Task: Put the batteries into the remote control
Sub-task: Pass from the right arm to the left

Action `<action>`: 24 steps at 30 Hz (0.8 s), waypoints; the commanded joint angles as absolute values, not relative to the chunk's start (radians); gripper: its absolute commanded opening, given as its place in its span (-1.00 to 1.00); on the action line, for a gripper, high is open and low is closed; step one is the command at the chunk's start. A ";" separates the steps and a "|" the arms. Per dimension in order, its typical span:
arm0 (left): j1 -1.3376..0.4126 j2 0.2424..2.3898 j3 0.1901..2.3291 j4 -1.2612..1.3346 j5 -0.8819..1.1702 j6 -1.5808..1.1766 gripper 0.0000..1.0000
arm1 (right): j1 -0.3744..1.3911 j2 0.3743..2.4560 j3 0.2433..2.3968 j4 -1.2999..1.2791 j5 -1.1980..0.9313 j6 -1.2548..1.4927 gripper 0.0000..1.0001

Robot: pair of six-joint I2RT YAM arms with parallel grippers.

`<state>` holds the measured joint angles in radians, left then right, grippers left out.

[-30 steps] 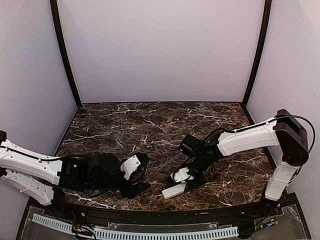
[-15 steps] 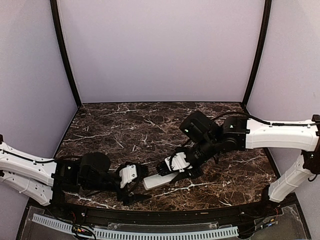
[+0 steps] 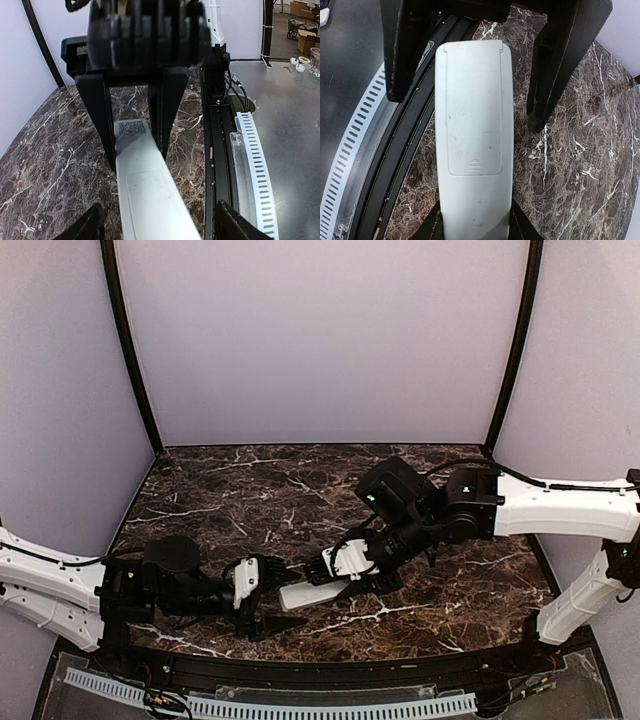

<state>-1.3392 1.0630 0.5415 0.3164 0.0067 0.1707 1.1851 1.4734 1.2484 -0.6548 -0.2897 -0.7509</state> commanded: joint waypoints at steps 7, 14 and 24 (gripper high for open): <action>-1.354 1.113 0.587 0.291 0.056 0.176 0.18 | 1.190 1.474 1.278 -0.622 -0.266 -0.699 -0.76; -1.358 1.085 0.597 0.277 -0.027 0.165 -0.07 | 1.191 1.461 1.272 -0.627 -0.268 -0.699 -0.76; -1.358 1.075 0.612 0.191 -0.094 0.143 -0.63 | 1.191 1.455 1.278 -0.621 -0.266 -0.693 -0.77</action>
<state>-1.3514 1.0946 0.5900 0.2703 -0.0811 0.1627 1.1866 1.4738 1.2491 -0.6514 -0.2642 -0.6830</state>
